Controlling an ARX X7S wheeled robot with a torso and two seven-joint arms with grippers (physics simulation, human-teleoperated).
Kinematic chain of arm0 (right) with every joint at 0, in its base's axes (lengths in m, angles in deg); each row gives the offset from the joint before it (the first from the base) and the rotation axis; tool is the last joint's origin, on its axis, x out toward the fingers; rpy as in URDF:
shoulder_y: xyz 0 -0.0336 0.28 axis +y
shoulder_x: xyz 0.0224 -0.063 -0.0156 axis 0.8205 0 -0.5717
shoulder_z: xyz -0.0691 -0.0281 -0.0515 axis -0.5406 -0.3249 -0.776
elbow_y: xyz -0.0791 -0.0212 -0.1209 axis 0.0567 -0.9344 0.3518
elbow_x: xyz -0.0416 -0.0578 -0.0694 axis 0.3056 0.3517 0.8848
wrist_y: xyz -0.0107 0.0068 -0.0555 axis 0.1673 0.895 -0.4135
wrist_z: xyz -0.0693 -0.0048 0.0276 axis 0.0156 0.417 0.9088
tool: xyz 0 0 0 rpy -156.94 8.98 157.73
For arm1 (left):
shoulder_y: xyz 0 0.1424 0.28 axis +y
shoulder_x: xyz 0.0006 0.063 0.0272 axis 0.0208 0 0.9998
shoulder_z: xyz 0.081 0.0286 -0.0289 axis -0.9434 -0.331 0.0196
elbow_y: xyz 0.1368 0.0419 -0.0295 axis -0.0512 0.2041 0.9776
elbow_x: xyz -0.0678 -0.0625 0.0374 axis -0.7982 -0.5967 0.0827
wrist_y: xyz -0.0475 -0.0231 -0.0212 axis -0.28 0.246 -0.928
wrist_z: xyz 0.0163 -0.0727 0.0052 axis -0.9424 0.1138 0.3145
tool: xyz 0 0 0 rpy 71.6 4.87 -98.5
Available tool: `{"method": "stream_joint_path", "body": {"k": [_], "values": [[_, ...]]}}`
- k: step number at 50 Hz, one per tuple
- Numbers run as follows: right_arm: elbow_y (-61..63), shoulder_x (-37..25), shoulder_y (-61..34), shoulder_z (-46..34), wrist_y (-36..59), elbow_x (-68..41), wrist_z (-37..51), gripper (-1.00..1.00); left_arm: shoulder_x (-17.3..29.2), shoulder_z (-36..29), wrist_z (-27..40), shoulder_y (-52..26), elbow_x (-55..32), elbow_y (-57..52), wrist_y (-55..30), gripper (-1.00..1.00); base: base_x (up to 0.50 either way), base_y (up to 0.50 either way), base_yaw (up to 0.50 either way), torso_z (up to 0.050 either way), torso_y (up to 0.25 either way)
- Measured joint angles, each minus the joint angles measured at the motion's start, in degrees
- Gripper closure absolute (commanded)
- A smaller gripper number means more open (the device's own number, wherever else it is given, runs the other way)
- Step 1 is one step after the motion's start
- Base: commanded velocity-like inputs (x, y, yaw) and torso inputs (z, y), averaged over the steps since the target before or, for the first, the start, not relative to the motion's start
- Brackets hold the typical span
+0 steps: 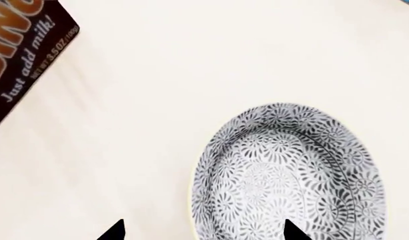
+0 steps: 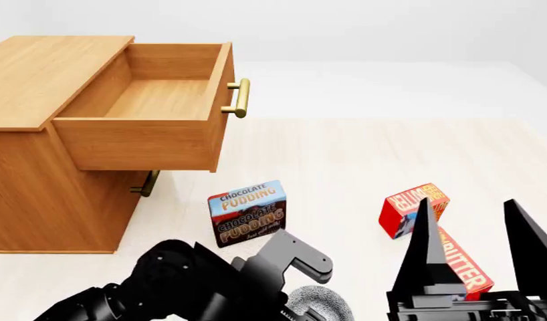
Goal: Put the bowl in the top drawer of the cabinet.
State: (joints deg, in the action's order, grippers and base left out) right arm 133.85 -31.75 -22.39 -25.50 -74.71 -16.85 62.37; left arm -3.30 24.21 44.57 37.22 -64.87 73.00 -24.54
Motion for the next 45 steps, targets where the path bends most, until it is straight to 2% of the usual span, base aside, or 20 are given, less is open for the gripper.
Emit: {"method": "stream_joint_path", "body": {"k": [45], "values": [[-1.0, -2.5, -0.6, -2.1, -2.7, 0.2, 2.1, -1.0, -3.5, -6.2, -13.0, -1.5, 12.6, 10.7, 4.5, -1.0, 0.0, 0.0, 0.0, 0.0, 0.0]]}}
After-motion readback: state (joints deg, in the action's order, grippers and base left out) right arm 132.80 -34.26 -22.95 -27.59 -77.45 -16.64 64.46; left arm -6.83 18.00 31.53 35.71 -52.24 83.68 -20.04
